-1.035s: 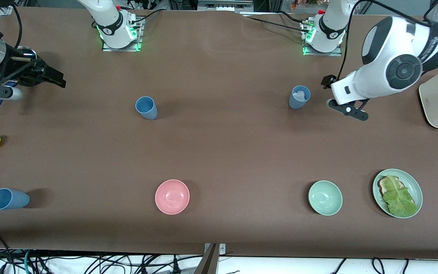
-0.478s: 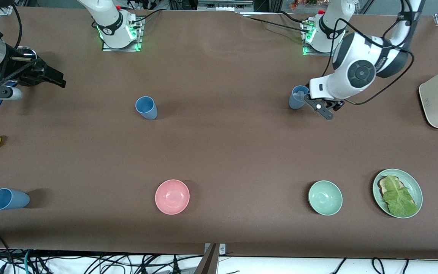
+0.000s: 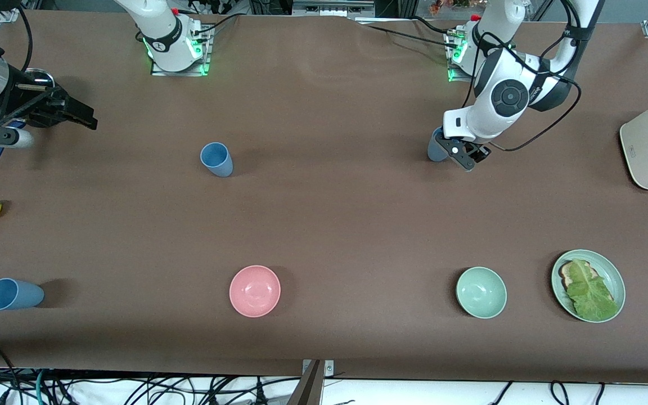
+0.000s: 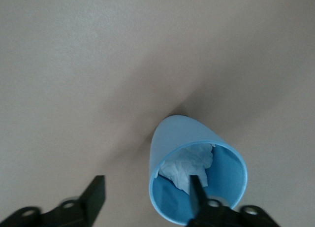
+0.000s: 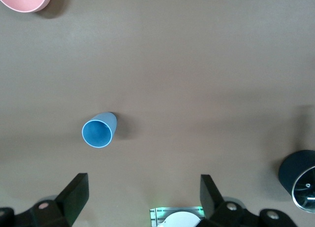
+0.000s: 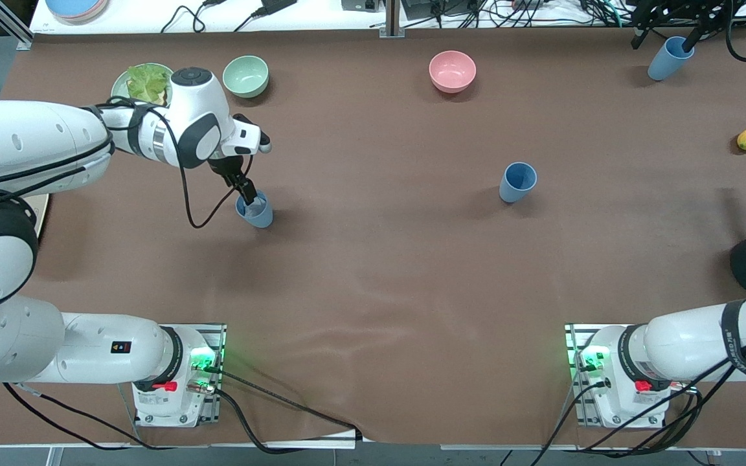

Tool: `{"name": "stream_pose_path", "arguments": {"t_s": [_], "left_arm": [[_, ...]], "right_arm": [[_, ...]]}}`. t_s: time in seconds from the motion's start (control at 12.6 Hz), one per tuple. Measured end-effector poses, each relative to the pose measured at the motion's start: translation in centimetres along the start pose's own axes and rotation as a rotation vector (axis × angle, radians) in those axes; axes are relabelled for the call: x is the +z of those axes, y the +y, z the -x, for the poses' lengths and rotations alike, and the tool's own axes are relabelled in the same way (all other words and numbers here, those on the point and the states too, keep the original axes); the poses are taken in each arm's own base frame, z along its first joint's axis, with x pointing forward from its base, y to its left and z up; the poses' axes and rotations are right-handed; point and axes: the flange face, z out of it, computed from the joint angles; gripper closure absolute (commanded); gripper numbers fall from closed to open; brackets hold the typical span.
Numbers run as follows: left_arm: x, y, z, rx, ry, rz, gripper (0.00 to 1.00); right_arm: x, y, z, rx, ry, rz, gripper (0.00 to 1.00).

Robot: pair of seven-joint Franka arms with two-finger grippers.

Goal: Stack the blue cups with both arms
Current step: 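Lower the left gripper onto the blue cup holding tissue and grasp it, then lift the tissue-filled blue cup off the table with the left gripper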

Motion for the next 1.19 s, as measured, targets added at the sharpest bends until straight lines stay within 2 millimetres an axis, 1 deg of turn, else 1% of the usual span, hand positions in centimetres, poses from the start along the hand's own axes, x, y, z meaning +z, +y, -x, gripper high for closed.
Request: {"name": "stream_pose_path", "arguments": {"t_s": [0.08, 0.16, 0.24, 0.48, 0.72, 0.8, 0.88, 0.96, 1.19], "left_arm": [[0.2, 0.1, 0.1, 0.0, -0.001, 0.0, 0.83], [0.5, 0.1, 0.2, 0.001, -0.003, 0.003, 0.97], [0.6, 0.1, 0.2, 0.001, -0.004, 0.005, 1.0], [1.1, 0.1, 0.1, 0.001, -0.008, 0.01, 1.0], [0.9, 0.0, 0.0, 0.002, -0.005, 0.009, 1.0], [0.2, -0.1, -0.4, 0.002, -0.004, 0.007, 1.0], [-1.2, -0.3, -0.9, 0.003, -0.01, 0.009, 1.0], [-3.1, -0.6, -1.7, 0.004, -0.013, 0.009, 1.0], [-10.2, -1.5, -4.6, -0.019, 0.016, -0.001, 1.0]], "right_arm": [[0.0, 0.0, 0.0, 0.0, 0.0, 0.0, 0.0], [0.0, 0.0, 0.0, 0.001, 0.0, 0.0, 0.0], [0.0, 0.0, 0.0, 0.001, 0.0, 0.0, 0.0], [0.0, 0.0, 0.0, 0.001, 0.0, 0.0, 0.0], [0.0, 0.1, 0.0, 0.001, 0.0, 0.0, 0.0], [0.0, 0.1, 0.0, 0.001, 0.0, 0.0, 0.0], [0.0, 0.1, 0.0, 0.001, 0.0, 0.0, 0.0], [0.0, 0.1, 0.0, 0.001, 0.0, 0.0, 0.0], [0.0, 0.3, 0.0, 0.005, 0.0, -0.001, 0.0]]}}
